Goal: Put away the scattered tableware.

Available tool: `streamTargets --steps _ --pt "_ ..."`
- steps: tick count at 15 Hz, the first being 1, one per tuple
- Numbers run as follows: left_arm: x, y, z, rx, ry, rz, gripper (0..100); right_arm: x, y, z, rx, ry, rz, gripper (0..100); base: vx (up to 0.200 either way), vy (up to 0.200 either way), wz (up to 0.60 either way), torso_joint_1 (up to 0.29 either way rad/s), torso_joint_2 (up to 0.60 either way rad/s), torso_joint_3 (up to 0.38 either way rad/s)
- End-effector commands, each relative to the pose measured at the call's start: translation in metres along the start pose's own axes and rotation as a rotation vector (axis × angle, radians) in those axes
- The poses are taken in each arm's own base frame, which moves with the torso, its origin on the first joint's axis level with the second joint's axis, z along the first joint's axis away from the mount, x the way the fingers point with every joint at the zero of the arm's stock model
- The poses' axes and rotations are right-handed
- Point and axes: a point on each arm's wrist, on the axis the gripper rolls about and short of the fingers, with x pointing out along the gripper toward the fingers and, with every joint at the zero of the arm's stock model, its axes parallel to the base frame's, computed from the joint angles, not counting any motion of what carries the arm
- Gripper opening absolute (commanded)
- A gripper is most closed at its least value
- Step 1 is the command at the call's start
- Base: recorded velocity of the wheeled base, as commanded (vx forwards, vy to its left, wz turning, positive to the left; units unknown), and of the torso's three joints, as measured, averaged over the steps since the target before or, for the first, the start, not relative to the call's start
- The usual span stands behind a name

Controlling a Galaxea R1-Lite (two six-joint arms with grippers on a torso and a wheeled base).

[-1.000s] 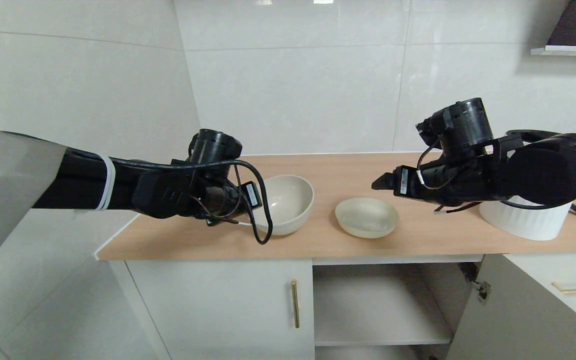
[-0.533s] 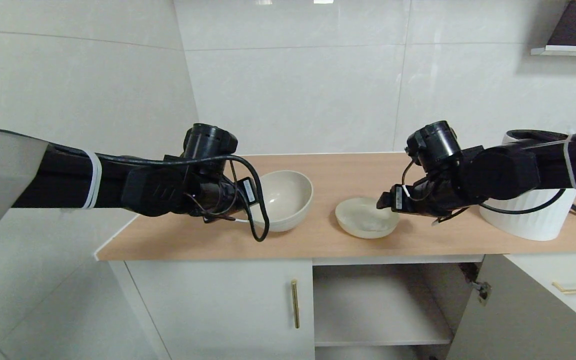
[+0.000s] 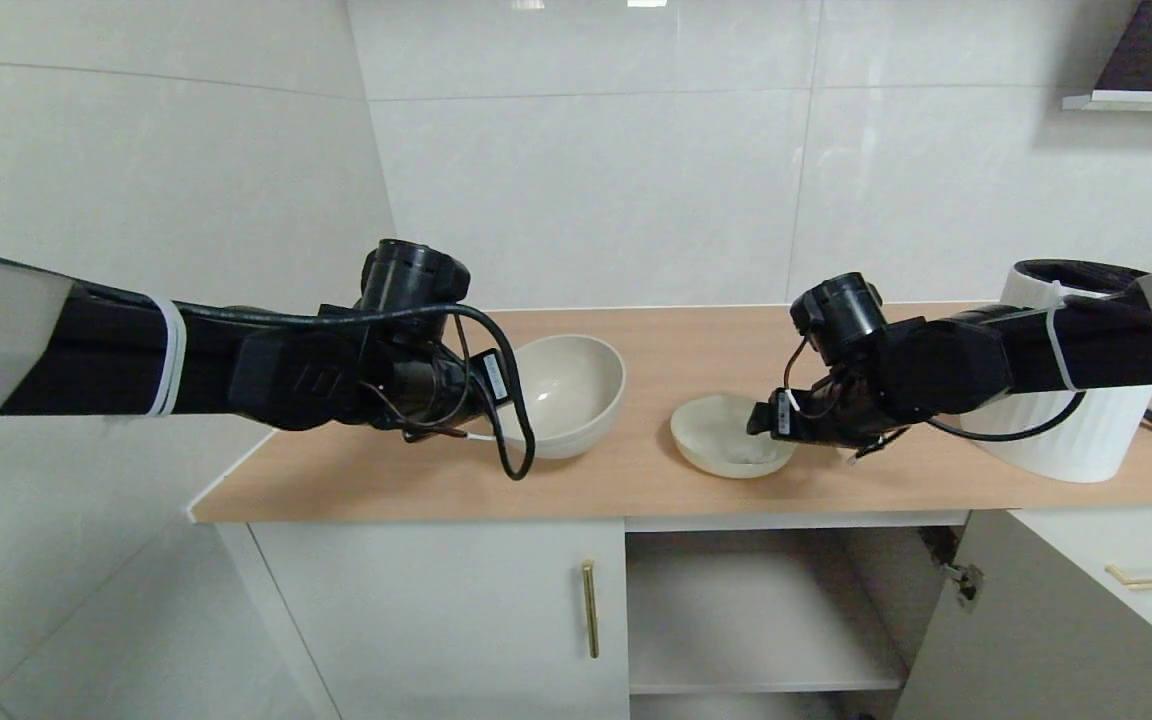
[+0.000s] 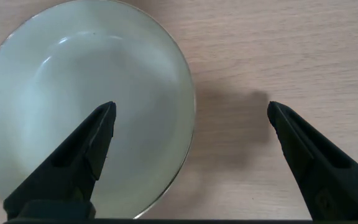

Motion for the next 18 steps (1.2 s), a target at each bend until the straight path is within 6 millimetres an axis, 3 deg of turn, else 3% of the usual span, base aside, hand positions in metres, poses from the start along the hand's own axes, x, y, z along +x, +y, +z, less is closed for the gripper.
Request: streamTargets --steps 1,8,11,14,15,16,17,18 --pt "-0.002 0.000 0.001 -0.001 -0.003 -0.002 0 0.003 0.000 -0.001 0.000 0.006 -0.002 0 0.000 0.000 0.00 0.000 0.00 0.000" --pt "-0.005 0.000 0.001 -0.001 -0.005 -0.005 0 0.002 0.001 0.000 0.004 -0.004 0.005 0 0.000 0.000 0.00 0.000 0.00 0.000" --pt "-0.017 0.002 0.000 0.005 0.015 -0.042 0 -0.006 0.001 0.002 0.013 -0.012 0.014 0 0.000 0.000 0.00 0.000 0.00 0.000" --pt "-0.046 0.003 0.003 0.012 0.021 -0.117 0 -0.046 -0.006 0.010 0.042 -0.046 0.082 0 0.000 0.000 0.00 0.000 0.00 0.000" --pt "-0.053 0.006 0.000 0.033 0.028 -0.122 0 -0.066 -0.012 0.008 0.038 -0.052 0.105 0 0.000 0.000 0.00 0.000 0.00 0.000" --pt "-0.055 0.007 -0.002 0.039 0.030 -0.120 0 -0.073 -0.014 0.007 0.036 -0.053 0.114 0 0.000 0.000 0.00 0.000 0.00 0.000" --pt "-0.061 0.014 -0.010 0.058 0.050 -0.110 0 -0.099 -0.024 -0.003 0.025 -0.030 0.166 0 0.000 0.000 0.00 0.000 0.00 0.000" --pt "-0.068 0.017 -0.012 0.069 0.047 -0.112 0 -0.104 -0.026 -0.006 0.021 -0.020 0.178 0 0.000 0.000 0.00 0.000 0.00 0.000"
